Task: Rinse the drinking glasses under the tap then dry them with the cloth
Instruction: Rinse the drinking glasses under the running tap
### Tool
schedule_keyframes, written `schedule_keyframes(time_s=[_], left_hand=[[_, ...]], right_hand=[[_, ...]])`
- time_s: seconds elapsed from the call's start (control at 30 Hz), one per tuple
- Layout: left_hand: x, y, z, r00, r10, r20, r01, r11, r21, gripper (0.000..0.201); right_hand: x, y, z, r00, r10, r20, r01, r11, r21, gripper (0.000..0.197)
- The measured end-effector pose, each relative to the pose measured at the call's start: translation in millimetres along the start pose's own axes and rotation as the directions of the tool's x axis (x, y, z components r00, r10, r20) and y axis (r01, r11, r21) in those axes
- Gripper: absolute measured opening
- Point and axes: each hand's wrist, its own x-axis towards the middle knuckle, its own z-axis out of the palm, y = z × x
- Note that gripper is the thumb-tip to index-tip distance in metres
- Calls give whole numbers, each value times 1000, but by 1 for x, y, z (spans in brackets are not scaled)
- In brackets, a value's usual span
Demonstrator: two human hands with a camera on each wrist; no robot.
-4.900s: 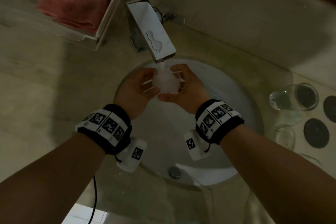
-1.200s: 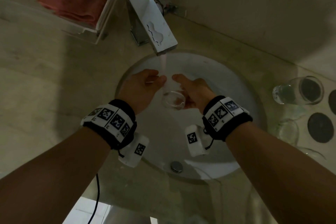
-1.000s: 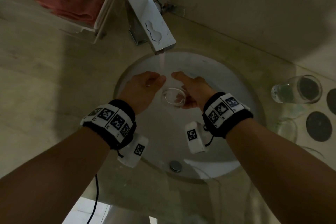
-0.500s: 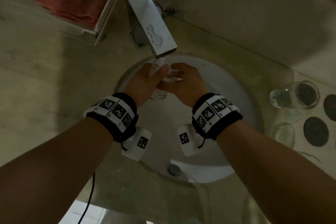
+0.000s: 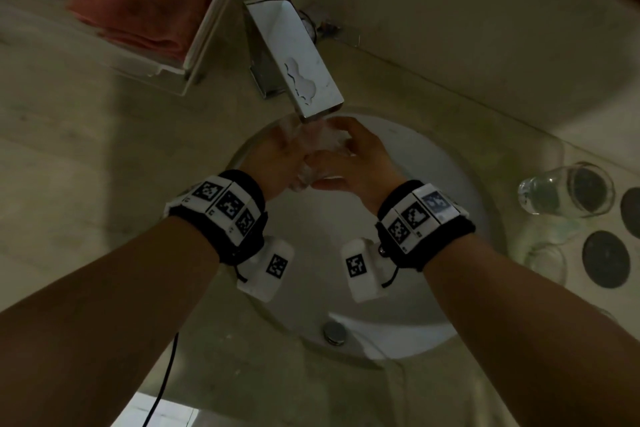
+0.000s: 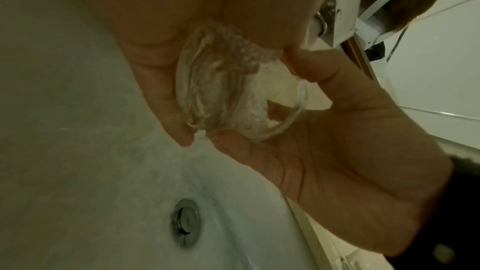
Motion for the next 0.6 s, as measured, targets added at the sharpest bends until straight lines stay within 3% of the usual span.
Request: schedule_keyframes(time_s=[0.13, 0.27, 0.37, 0.47, 0.6], left_hand=[[3, -2, -4, 990, -139, 3, 139, 990, -33, 15], [0, 3, -6, 986, -161, -35, 159, 986, -40, 23], [-2, 3, -7, 974, -224, 27, 226, 968, -112, 16], [-3, 1, -3, 997, -82, -2, 82, 994, -71, 20], [-7, 0, -1, 999, 29, 26, -28, 999, -44, 23]], right_hand=[[5, 6, -3, 1000, -25, 0, 25, 1000, 16, 55], [6, 11, 0, 994, -103, 30, 105, 993, -63, 47], [4, 13, -1, 991, -129, 36, 132, 988, -82, 44], [1, 11, -5, 988, -156, 6, 155, 980, -128, 35], [-4, 4, -14, 973, -208, -99, 170, 939, -297, 58]])
